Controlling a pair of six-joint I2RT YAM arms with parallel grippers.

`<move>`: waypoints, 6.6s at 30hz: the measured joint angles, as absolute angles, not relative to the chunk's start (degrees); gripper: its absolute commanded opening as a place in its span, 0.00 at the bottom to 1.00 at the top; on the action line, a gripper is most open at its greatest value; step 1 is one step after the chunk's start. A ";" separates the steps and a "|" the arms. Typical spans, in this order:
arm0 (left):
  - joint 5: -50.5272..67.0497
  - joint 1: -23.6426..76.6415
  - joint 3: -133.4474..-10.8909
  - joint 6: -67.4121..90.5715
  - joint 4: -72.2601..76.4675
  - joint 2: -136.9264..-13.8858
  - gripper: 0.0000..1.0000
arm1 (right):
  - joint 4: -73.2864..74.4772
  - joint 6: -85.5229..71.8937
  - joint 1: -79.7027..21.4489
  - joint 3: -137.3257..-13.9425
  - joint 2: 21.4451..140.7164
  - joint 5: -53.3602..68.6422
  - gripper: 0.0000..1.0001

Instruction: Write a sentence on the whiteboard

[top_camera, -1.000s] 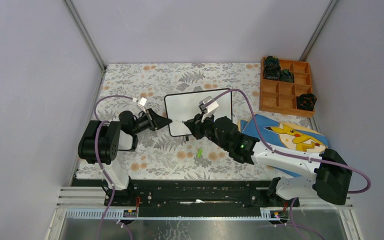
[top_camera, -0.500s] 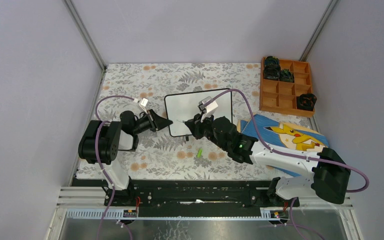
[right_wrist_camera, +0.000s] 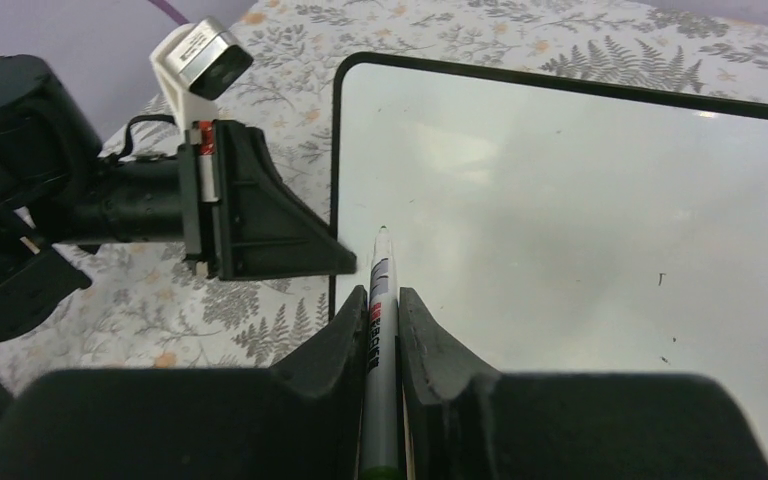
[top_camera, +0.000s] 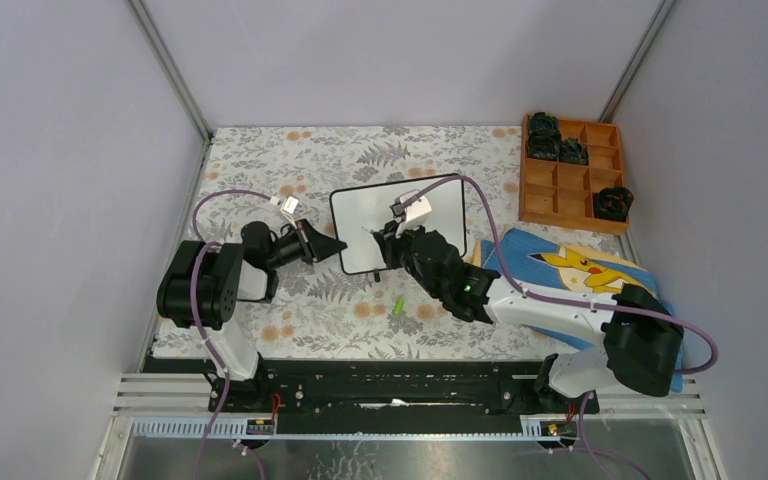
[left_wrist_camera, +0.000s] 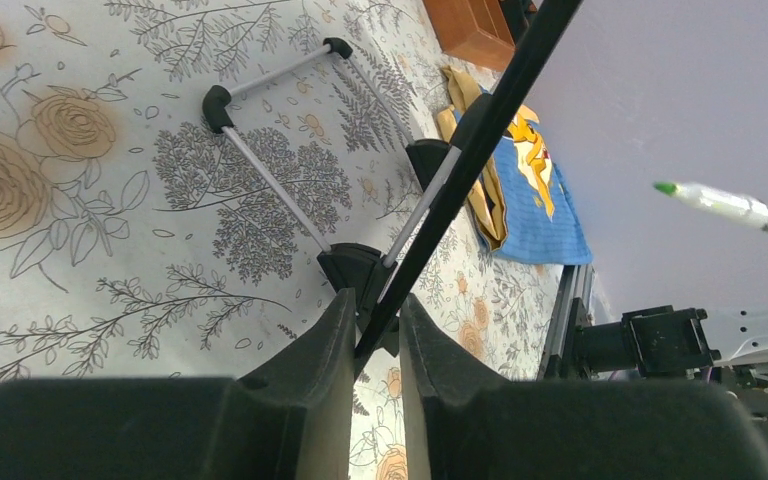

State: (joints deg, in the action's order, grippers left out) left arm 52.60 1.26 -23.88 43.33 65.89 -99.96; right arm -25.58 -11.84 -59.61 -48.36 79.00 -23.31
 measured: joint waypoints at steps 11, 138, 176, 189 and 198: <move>52.58 1.87 -23.88 42.41 65.78 -99.55 0.20 | -28.91 -9.41 -59.61 -53.43 84.49 -27.53 0.00; 52.75 2.92 -25.08 39.51 61.67 -98.83 0.03 | -26.74 -19.40 -54.96 -51.72 90.39 -19.42 0.00; 52.73 3.46 -25.41 38.39 59.53 -98.28 0.01 | -27.73 -14.81 -54.24 -51.59 87.81 -26.30 0.00; 52.75 3.44 -25.61 38.15 59.13 -98.28 0.00 | -27.40 -14.83 -54.26 -51.59 87.90 -25.91 0.00; 52.73 3.49 -25.65 37.95 59.11 -98.28 0.00 | -26.24 -14.83 -54.26 -51.55 87.85 -25.91 0.00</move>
State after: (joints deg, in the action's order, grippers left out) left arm 52.73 3.49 -25.65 37.95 59.11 -98.28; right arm -26.24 -14.83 -54.26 -51.55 87.85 -25.91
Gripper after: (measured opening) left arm 0.218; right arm 0.186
